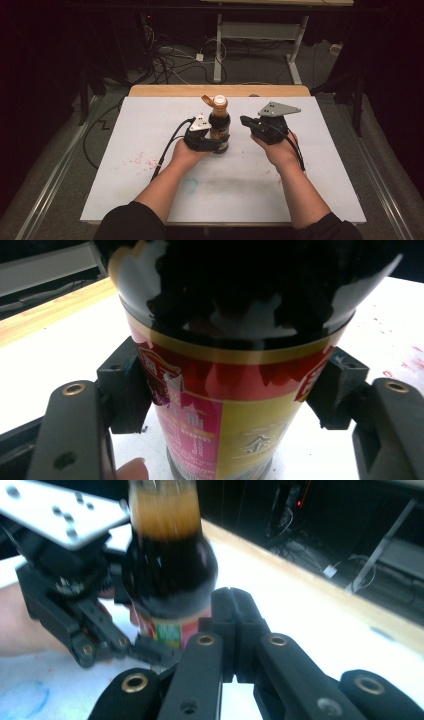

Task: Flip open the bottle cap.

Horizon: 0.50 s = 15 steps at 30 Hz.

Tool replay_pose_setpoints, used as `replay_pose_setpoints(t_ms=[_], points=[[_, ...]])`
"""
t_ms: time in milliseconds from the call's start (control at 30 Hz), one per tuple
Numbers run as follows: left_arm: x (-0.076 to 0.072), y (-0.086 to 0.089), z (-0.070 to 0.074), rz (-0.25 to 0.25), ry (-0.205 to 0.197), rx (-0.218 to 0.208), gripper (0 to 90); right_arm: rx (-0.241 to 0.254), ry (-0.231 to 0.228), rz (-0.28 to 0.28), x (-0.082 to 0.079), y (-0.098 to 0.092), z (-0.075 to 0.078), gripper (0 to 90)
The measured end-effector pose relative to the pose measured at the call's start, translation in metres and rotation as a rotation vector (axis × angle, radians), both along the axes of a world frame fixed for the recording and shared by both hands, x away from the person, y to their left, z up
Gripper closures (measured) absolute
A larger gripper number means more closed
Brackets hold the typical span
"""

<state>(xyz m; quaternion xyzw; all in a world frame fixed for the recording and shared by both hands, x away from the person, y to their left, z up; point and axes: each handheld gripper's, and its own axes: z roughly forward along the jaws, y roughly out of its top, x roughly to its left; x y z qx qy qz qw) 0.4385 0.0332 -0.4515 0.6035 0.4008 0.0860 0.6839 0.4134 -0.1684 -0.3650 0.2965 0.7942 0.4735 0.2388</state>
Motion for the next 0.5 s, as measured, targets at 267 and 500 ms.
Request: replay_pose_setpoints(t_ms=[267, 500], points=[[0.0, 0.0, 0.0, 0.004, 0.003, -0.002, 28.3, -0.006, 0.05, -0.016, -0.001, -0.008, -0.035, 90.0], [0.0, -0.001, 0.001, 0.016, 0.01, -0.001, 27.8, 0.002, 0.091, -0.043, -0.004, -0.02, -0.06, 79.7]])
